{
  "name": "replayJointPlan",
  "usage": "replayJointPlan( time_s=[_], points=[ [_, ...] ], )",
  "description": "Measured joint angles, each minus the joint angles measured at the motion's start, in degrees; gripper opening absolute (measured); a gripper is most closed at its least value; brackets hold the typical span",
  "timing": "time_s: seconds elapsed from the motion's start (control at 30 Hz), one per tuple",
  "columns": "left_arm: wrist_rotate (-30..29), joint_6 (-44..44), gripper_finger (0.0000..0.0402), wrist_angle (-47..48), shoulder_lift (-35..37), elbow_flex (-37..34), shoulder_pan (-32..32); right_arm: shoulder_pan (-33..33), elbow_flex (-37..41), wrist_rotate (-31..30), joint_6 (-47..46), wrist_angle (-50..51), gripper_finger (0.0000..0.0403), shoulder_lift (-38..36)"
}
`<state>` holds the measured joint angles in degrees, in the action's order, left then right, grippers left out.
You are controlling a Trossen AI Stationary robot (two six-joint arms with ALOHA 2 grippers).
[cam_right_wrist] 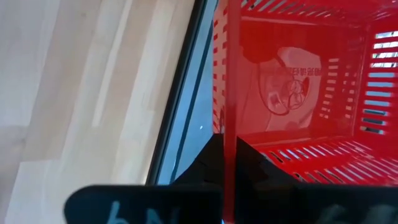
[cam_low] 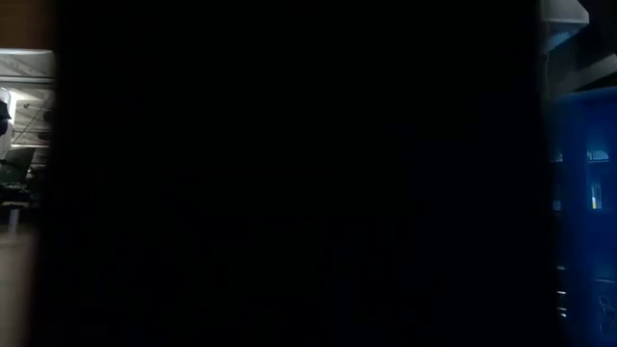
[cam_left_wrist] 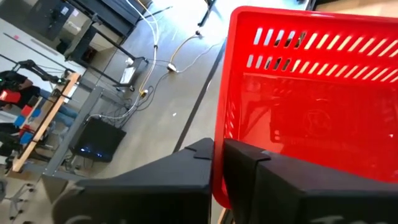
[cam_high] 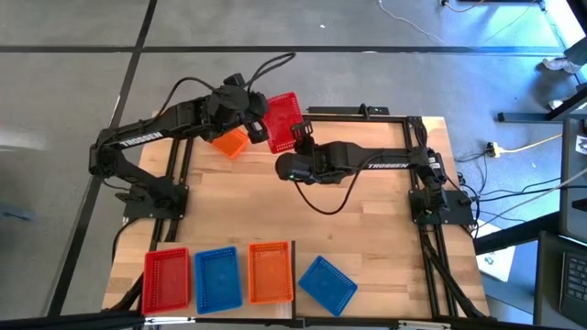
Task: Stack baskets on shelf by color
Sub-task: Stack the red bin on top of the other red bin on the shelf
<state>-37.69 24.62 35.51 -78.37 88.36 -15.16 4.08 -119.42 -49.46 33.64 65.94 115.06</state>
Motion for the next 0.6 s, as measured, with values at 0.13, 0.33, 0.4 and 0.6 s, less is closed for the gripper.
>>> replayJointPlan(
  time_s=[0.13, 0.33, 0.4, 0.6],
  points=[
    [-0.3, 0.0, 0.0004, 0.1, -0.2, 0.0, 0.3, 0.0, 0.0, 0.7, -0.1, -0.1, 0.0001, 0.0],
    [-0.2, 0.1, 0.0002, 0.2, -0.3, 0.0, 0.6, 0.1, -0.1, 2.6, -1.3, -1.1, 0.0027, 0.0],
    [-0.4, 0.4, 0.0001, 0.1, -0.3, 0.0, 0.6, 0.1, -0.1, 2.8, -1.4, -1.3, 0.004, 0.0],
    [-1.4, 1.3, 0.0, 2.8, -0.3, 0.0, 0.5, 0.4, -0.1, 2.5, -1.0, -1.7, 0.0081, 0.0]
  ],
)
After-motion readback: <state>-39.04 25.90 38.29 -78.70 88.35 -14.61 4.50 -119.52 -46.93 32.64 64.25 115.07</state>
